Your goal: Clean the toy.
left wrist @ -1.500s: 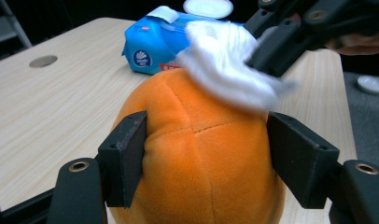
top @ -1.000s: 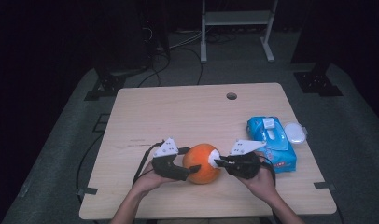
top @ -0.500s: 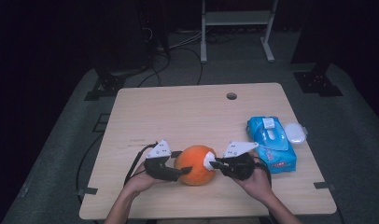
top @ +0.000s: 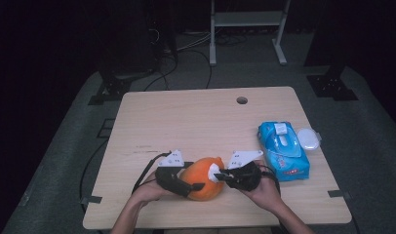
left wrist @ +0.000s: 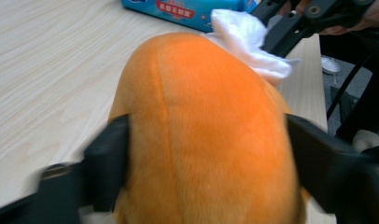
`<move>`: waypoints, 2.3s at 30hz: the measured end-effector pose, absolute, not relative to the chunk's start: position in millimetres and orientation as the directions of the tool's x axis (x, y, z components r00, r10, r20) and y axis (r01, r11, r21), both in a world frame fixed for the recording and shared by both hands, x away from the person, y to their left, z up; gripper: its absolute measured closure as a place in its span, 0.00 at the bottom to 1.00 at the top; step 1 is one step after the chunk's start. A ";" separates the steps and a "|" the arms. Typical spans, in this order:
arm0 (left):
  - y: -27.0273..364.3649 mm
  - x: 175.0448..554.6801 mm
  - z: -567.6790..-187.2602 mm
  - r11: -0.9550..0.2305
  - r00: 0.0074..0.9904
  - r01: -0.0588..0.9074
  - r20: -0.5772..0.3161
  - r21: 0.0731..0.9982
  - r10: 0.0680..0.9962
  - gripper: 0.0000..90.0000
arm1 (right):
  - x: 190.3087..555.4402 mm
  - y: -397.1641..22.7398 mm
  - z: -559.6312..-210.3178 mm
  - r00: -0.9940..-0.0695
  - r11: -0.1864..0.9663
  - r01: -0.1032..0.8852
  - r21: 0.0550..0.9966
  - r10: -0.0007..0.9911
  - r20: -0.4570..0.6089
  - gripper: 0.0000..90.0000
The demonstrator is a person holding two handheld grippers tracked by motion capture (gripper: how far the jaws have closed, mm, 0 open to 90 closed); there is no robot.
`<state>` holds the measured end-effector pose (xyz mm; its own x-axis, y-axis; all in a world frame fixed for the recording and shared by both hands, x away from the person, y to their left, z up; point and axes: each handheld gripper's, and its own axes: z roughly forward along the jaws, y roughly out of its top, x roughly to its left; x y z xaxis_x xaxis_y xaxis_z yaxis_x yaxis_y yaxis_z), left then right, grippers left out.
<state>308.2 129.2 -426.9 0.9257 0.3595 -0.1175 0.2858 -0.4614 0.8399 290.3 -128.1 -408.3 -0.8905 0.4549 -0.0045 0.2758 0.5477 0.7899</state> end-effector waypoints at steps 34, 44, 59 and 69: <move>123.2 313.8 -430.3 -0.474 0.950 0.123 0.034 0.872 0.310 0.15 | 297.0 -167.6 -399.5 -0.838 0.456 0.360 0.813 0.541 0.068 0.91; 121.4 310.6 -431.4 -0.462 0.961 0.126 0.009 0.878 0.278 0.27 | 287.3 -163.4 -397.9 -0.837 0.483 0.326 0.813 0.546 0.011 0.91; 110.4 303.3 -429.8 -0.474 0.952 0.092 0.062 0.876 0.300 0.28 | 279.8 -147.7 -390.0 -0.866 0.510 0.252 0.823 0.497 -0.043 0.91; 103.5 298.8 -429.1 -0.483 0.960 0.054 0.088 0.874 0.266 0.26 | 283.6 -162.5 -392.7 -0.845 0.489 0.297 0.820 0.534 -0.013 0.91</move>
<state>298.8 103.5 -429.1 0.9601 0.2655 0.0876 0.0537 -0.4827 0.8742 283.6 -162.5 -392.7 -0.8453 0.5342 -0.0129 0.2966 0.4890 0.8203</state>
